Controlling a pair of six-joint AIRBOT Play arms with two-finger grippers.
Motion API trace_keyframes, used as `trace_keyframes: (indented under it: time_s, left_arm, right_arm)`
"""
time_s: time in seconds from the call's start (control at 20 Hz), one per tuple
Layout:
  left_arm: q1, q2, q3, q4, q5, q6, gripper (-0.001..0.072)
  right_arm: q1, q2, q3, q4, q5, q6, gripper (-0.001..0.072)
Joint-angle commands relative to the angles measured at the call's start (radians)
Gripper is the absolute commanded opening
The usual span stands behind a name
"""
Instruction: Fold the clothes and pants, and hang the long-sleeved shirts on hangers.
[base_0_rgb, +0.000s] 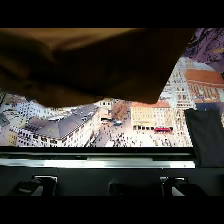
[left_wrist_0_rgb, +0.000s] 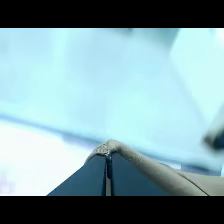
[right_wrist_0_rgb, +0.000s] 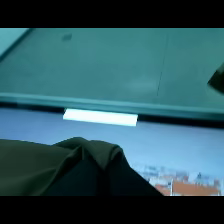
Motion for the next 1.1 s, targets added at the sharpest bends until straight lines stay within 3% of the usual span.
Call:
trace_keyframes:
  time_s: [0.0, 0.2, 0.45, 0.6, 0.75, 1.05]
  left_arm:
    - [0.005, 0.076, 0.140, 0.029, -0.005, 0.034, 0.0015]
    - [0.005, 0.121, 0.139, 0.031, -0.046, 0.022, 0.0015]
    - [0.006, -0.018, 0.138, 0.095, -0.072, 0.023, 0.0015]
    - [0.006, -0.225, 0.138, 0.097, -0.103, 0.068, 0.0015]
    - [0.019, -0.502, 0.138, 0.074, -0.107, 0.068, 0.0016]
    - [0.094, -1.035, 0.139, -0.195, -0.072, 0.068, 0.0017]
  right_arm:
    - [0.000, 0.200, 0.005, -0.051, -0.022, 0.027, 0.0028]
    - [0.000, 0.268, 0.005, -0.051, -0.013, 0.093, 0.0028]
    - [0.000, 0.146, 0.005, -0.041, 0.056, 0.196, 0.0029]
    - [0.000, -0.035, 0.005, -0.011, 0.172, 0.285, 0.0029]
    - [0.000, -0.266, 0.005, 0.000, 0.253, 0.290, 0.0030]
    - [0.000, -0.730, 0.003, 0.030, 0.185, 0.290, 0.0030]
